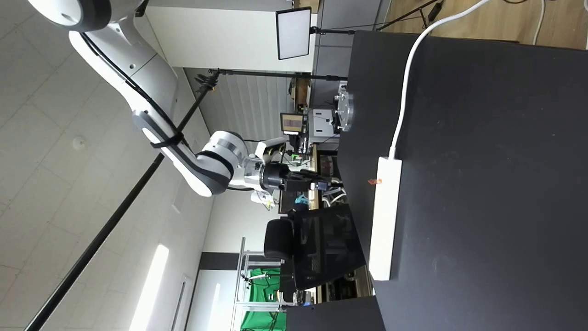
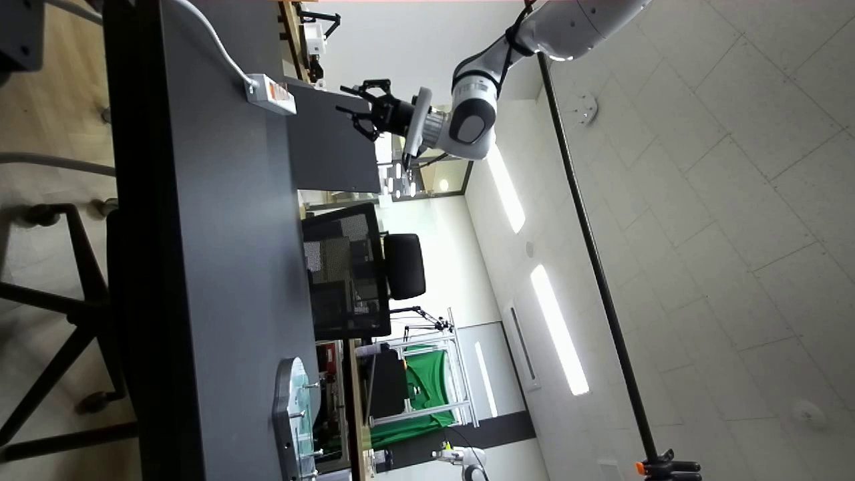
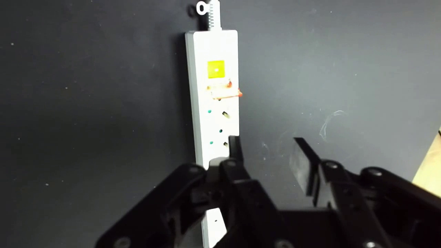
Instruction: Turn on the adapter
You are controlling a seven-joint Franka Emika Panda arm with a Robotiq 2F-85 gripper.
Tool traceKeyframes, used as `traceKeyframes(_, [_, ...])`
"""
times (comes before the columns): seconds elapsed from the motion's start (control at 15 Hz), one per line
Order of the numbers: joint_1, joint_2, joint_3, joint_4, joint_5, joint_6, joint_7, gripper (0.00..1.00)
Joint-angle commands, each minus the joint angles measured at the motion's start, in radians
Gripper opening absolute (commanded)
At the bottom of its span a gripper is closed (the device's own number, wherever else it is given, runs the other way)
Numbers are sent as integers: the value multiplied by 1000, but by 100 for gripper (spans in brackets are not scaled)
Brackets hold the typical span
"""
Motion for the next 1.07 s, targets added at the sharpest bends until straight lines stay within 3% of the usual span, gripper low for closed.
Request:
traceKeyframes(0.0, [50, -61, -43, -82, -94, 71, 78, 73])
traceKeyframes(0.27, [114, -108, -90, -174, -264, 227, 195, 98])
traceKeyframes(0.6, [158, -143, -111, -230, -416, 239, 334, 100])
traceKeyframes(0.67, [124, -96, -79, -175, -379, 239, 269, 100])
traceKeyframes(1.0, [134, -110, -85, -197, -400, 239, 294, 100])
